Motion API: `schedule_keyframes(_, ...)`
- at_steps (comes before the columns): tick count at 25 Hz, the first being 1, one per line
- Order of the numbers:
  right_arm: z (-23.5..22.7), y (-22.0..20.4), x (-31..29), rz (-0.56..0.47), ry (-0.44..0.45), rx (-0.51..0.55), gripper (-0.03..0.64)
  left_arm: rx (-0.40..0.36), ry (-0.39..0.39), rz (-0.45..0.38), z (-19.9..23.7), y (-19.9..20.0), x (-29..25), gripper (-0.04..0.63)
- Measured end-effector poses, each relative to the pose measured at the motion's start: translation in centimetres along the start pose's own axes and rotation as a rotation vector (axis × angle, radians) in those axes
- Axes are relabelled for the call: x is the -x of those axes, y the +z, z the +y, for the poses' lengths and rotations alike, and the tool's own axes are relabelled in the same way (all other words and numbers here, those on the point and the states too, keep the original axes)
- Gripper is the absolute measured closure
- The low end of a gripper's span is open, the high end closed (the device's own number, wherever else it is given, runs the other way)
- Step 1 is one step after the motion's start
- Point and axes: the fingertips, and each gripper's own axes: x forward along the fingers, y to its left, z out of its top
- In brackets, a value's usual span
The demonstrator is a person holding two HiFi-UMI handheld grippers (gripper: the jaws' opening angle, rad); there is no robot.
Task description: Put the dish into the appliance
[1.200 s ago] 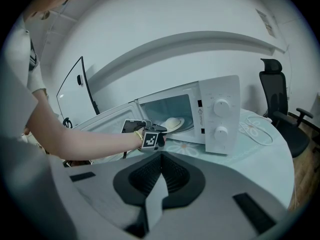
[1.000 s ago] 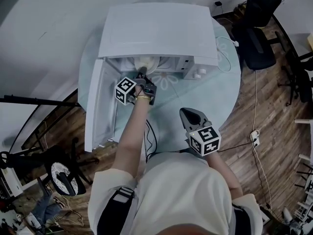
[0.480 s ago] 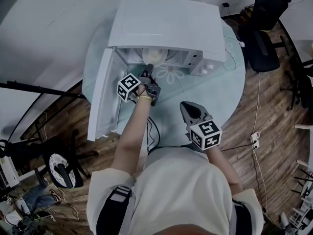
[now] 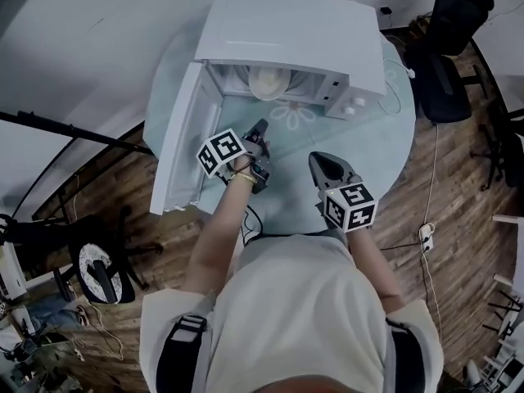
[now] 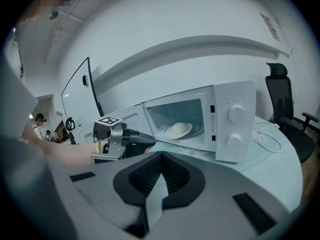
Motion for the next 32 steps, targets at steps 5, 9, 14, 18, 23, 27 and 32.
schedule_keyframes(5, 0.7, -0.2, -0.4, -0.010, 0.013, -0.003, 0.609, -0.129, 0.000, 0.027, -0.9, -1.1, 3.4, 0.586)
schedule_keyframes(9, 1.2, -0.4, -0.5, -0.021, 0.027, -0.029, 0.610, -0.213, -0.006, 0.038, -1.8, -1.7, 5.9, 0.586)
schedule_keyframes(14, 1.3, -0.9, -0.5, -0.029, 0.036, -0.067, 0.609, -0.377, 0.029, 0.066, -2.4, -2.8, 8.5, 0.586)
schedule_keyframes(18, 1.4, -1.3, -0.2, -0.028, 0.040, -0.072, 0.609, -0.435, 0.036, 0.080, -2.7, -3.8, 10.4, 0.586)
schedule_keyframes(23, 1.9, -1.2, 0.0, -0.034, 0.052, -0.058, 0.609, -0.445, 0.061, 0.102, -1.7, -4.9, 12.1, 0.586)
schedule_keyframes(27, 2.5, -1.3, 0.2, -0.037, 0.061, -0.049, 0.609, -0.417, 0.078, 0.120, -0.3, -5.7, 12.8, 0.586)
schedule_keyframes(32, 2.4, -2.2, 0.4, -0.004, 0.064, -0.064, 0.610, -0.386, 0.087, 0.134, 0.5, -6.2, 12.8, 0.586)
